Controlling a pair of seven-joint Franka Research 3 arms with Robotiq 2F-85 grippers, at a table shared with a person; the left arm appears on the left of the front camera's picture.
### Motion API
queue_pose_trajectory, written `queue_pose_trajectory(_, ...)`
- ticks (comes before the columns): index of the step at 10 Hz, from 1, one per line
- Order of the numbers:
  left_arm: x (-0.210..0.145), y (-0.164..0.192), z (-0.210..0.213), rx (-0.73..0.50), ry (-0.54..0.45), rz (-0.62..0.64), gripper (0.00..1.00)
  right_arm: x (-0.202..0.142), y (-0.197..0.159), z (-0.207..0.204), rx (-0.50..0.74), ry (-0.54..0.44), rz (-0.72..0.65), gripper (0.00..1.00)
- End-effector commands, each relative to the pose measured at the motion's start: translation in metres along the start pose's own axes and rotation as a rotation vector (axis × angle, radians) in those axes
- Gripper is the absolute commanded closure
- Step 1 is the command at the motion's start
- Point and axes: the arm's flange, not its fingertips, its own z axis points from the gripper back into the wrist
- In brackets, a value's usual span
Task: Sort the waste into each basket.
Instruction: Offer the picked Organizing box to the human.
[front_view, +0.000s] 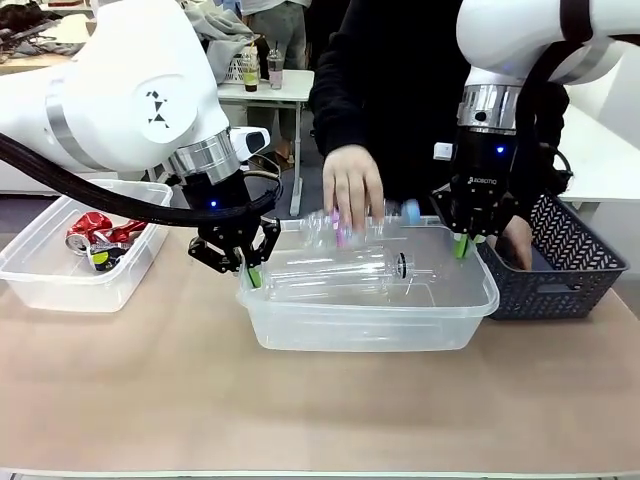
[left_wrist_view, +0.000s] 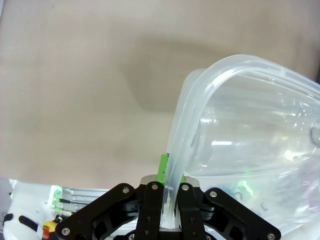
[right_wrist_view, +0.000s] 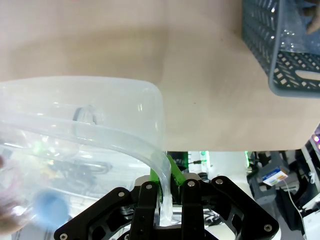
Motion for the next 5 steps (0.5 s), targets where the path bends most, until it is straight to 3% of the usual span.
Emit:
queue_pose_trajectory(1,0.0029,0.0015,0.0046,-0.009,-0.013,0.013,1.00,-0.0044,0.0006,0.0023,0.002,0.004,-0.001,1.00)
queue_pose_trajectory(5,0.0029,0.0015,0.0046,-0.009,-0.013,0.013,1.00,-0.0044,0.0006,0.0023,0.002,0.004,-0.001,1.00)
